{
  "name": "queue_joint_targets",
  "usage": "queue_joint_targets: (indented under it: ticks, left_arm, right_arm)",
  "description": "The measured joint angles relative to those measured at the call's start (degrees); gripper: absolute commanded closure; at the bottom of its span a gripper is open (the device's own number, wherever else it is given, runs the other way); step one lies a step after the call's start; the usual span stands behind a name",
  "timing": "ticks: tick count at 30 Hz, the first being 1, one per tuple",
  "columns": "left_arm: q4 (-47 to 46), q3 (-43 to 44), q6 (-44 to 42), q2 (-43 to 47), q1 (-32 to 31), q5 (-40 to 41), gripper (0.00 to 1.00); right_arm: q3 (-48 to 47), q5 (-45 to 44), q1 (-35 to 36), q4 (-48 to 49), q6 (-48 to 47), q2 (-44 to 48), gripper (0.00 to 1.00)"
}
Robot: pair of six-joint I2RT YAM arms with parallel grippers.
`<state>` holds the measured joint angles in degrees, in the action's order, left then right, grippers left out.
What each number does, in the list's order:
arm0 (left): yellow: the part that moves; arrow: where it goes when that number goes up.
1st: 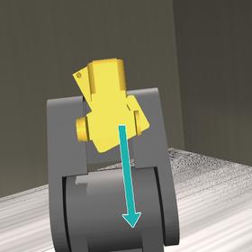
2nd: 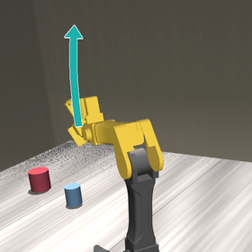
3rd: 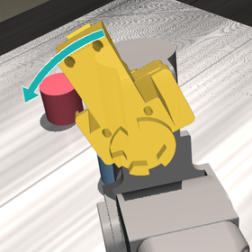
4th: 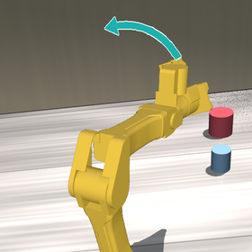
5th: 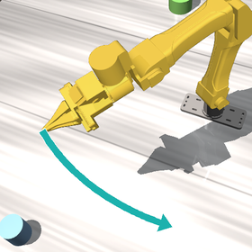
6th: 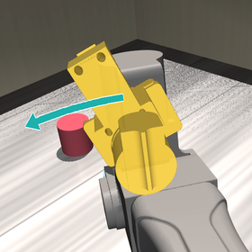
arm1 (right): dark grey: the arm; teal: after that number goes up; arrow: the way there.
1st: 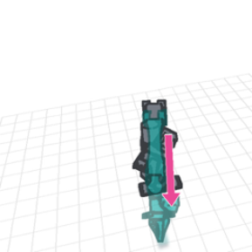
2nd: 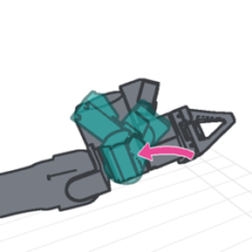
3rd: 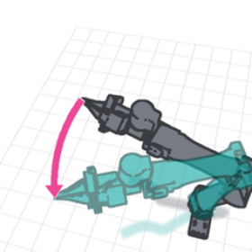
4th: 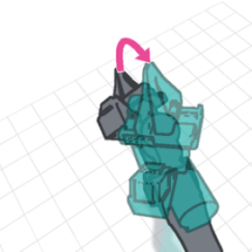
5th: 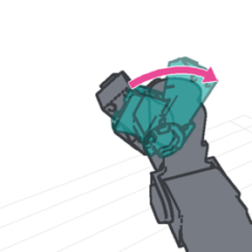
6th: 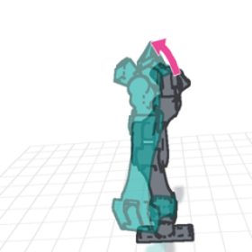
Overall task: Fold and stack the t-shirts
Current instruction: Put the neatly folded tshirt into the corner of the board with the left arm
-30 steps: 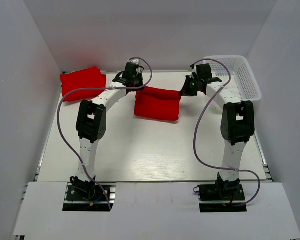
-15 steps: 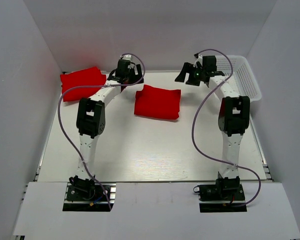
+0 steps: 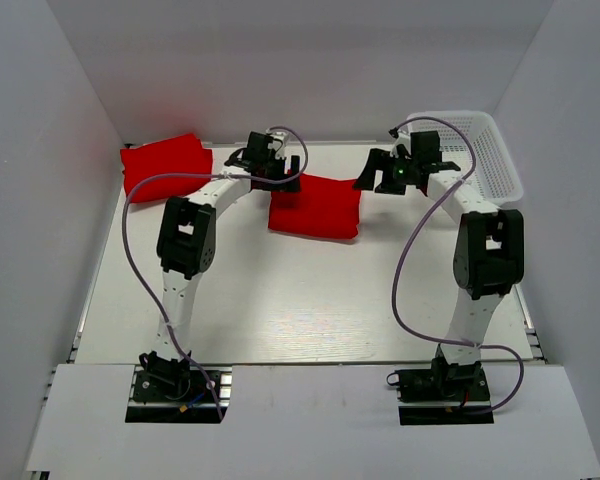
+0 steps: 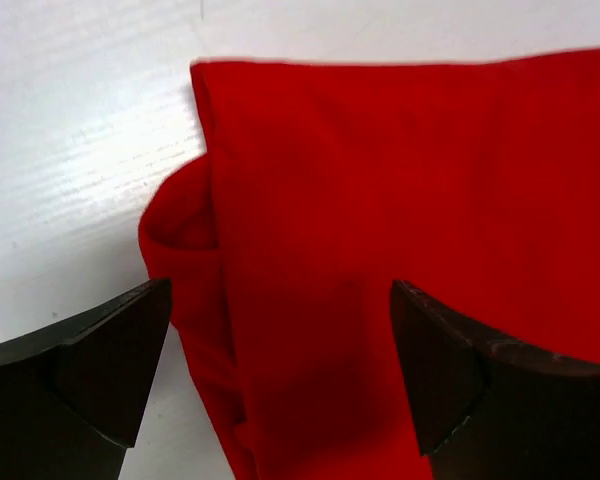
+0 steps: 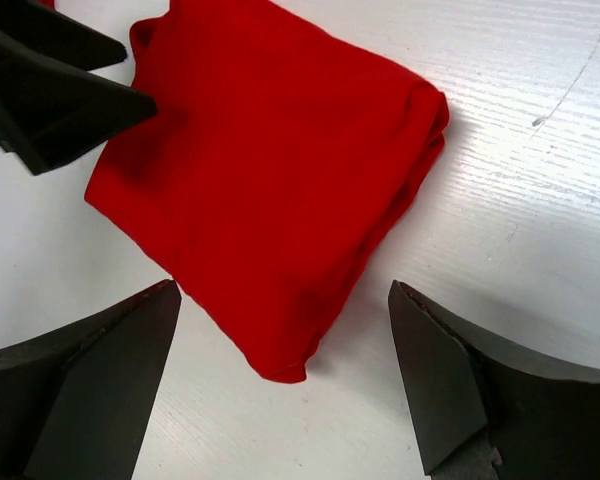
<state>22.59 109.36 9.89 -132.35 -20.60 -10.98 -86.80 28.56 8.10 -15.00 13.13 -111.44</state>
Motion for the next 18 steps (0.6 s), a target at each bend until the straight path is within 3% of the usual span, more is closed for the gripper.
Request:
queue_joint_targets:
  ticks: [11, 14, 15, 17, 18]
  left_arm:
    - [3.96, -0.39, -1.79, -2.69, 0.17, -0.28, 0.02]
    - [2.27, -0.42, -2.43, -3.19, 0.13, -2.91, 0.17]
    - [1.68, -0.55, -2.71, -3.3, 0.11, -3.96, 0.3]
    - [0.7, -1.27, -3.41, -3.34, -0.04, -5.6, 0.42]
    - [0.37, -1.62, -3.91, -3.34, -0.15, -6.47, 0.52]
  right_arm:
    - [6.08, 0.57, 0.0, 0.66, -1.84, 5.97, 0.1]
    - [7.45, 0.61, 0.0, 0.85, -1.84, 6.95, 0.1]
    - [7.87, 0.61, -0.02, 1.09, -1.86, 7.17, 0.1]
    - [8.74, 0.61, -0.07, 1.49, -1.86, 7.52, 0.1]
    - [9.16, 0.74, -0.11, 1.62, -1.84, 7.72, 0.1]
